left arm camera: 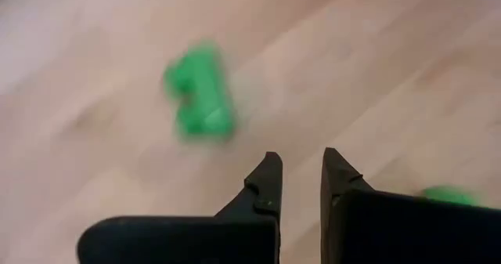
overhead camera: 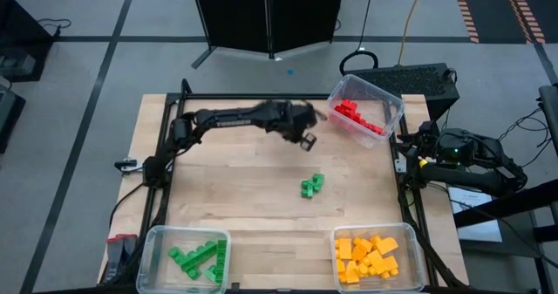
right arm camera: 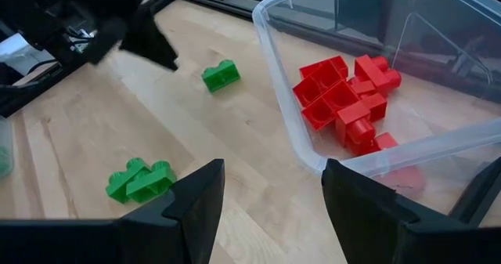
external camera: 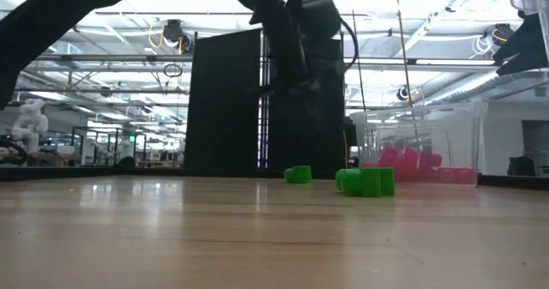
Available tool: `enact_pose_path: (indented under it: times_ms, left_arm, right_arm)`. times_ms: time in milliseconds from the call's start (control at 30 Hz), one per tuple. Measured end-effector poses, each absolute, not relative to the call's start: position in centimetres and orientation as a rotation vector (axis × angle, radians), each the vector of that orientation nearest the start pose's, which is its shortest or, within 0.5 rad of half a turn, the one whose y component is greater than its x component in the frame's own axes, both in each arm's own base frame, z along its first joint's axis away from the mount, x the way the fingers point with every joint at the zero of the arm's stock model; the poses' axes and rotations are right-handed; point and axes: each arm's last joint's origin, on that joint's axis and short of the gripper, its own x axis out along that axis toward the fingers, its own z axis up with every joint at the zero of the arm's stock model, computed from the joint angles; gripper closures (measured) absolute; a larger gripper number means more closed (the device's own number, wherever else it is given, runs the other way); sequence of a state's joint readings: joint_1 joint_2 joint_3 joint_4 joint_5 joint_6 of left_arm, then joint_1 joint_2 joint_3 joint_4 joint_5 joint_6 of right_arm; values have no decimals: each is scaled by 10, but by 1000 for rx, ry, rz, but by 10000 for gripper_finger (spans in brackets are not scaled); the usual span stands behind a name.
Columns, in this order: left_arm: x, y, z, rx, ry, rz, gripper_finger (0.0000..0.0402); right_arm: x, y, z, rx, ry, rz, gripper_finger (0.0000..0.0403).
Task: Sort blocks
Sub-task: Put the green game piece into the bottom left transparent bin
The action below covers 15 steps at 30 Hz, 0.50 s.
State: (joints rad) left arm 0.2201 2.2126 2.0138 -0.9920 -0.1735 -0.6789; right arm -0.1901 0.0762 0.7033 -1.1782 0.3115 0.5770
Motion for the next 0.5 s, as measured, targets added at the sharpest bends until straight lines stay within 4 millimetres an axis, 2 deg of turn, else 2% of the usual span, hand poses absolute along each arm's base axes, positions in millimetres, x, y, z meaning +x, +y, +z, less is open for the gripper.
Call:
enact_pose_path:
  times_ms: [167,267,367,500]
  left_arm:
    - [465,141,255,-709,811,611,400]
    - [466,151,255,-725,778,603,383]
    - [466,153,247,-733,827,550,348]
    - [467,155,245,-716,848,441,278]
  right_arm:
    - [-1,-9,266,520,395,-639,195]
    - [-1,-9,266,530,393,-641,195]
    - [-1,-9,266,527,393,-641,195]
    - [-1,-9,266,518,396,-640,195]
